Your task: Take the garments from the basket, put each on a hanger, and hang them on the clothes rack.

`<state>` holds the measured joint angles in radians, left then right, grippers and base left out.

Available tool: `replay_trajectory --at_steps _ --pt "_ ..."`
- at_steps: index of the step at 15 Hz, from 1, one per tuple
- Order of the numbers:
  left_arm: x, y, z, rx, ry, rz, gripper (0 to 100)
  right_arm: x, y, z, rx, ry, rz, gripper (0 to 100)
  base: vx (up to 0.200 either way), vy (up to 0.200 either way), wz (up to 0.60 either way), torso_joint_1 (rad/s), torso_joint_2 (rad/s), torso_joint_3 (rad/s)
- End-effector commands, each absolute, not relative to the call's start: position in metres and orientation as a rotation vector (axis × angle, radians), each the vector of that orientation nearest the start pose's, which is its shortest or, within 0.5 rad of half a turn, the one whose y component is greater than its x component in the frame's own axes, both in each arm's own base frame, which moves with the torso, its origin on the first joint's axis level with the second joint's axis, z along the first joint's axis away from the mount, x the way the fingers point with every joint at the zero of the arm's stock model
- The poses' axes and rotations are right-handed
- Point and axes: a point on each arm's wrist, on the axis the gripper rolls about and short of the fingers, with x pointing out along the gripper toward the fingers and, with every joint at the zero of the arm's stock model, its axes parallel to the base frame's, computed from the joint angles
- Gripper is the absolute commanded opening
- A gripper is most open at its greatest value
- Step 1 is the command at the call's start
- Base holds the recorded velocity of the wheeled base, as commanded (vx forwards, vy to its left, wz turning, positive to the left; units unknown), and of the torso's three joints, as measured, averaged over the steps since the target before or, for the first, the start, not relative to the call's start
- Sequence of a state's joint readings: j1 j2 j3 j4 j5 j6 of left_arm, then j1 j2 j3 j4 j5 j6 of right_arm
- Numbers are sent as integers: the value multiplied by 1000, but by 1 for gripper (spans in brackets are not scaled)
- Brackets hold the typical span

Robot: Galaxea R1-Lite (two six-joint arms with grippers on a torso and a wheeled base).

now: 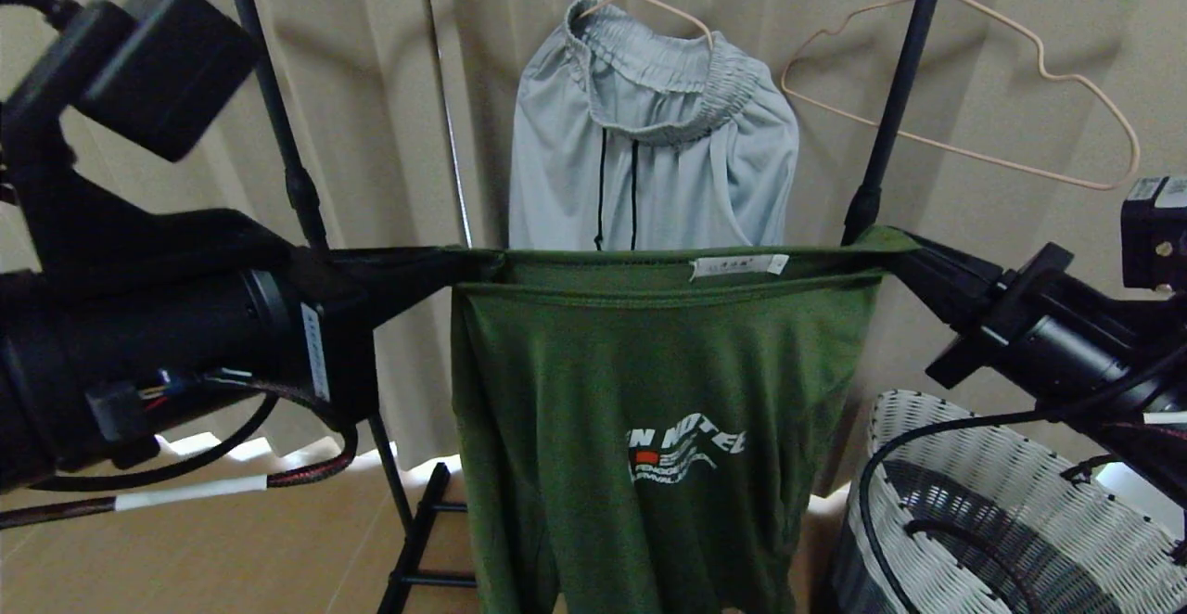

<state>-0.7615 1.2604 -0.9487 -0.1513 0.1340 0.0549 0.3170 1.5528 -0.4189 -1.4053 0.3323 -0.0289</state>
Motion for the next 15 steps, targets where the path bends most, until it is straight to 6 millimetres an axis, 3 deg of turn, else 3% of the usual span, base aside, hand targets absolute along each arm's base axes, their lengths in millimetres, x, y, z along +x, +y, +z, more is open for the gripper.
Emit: replay_trajectory --at_steps 1,4,7,10,13,15 --pt "145 -133 307 109 62 -624 0 233 82 226 -32 -328 633 0 0 0 0 0 0 0" --pt "157 -133 310 102 58 -584 0 250 88 253 -30 -318 640 0 0 0 0 0 0 0" --pt "183 -141 301 106 70 -533 0 247 87 259 -30 -246 643 0 0 0 0 0 0 0" --pt "204 -150 301 100 57 -510 0 222 79 268 -27 -183 653 0 0 0 0 0 0 0" --pt "226 -165 300 94 42 -508 0 177 68 277 -29 -89 799 0 0 0 0 0 0 0" --pt "227 -167 299 96 45 -514 0 154 63 276 -23 -20 908 0 0 0 0 0 0 0"
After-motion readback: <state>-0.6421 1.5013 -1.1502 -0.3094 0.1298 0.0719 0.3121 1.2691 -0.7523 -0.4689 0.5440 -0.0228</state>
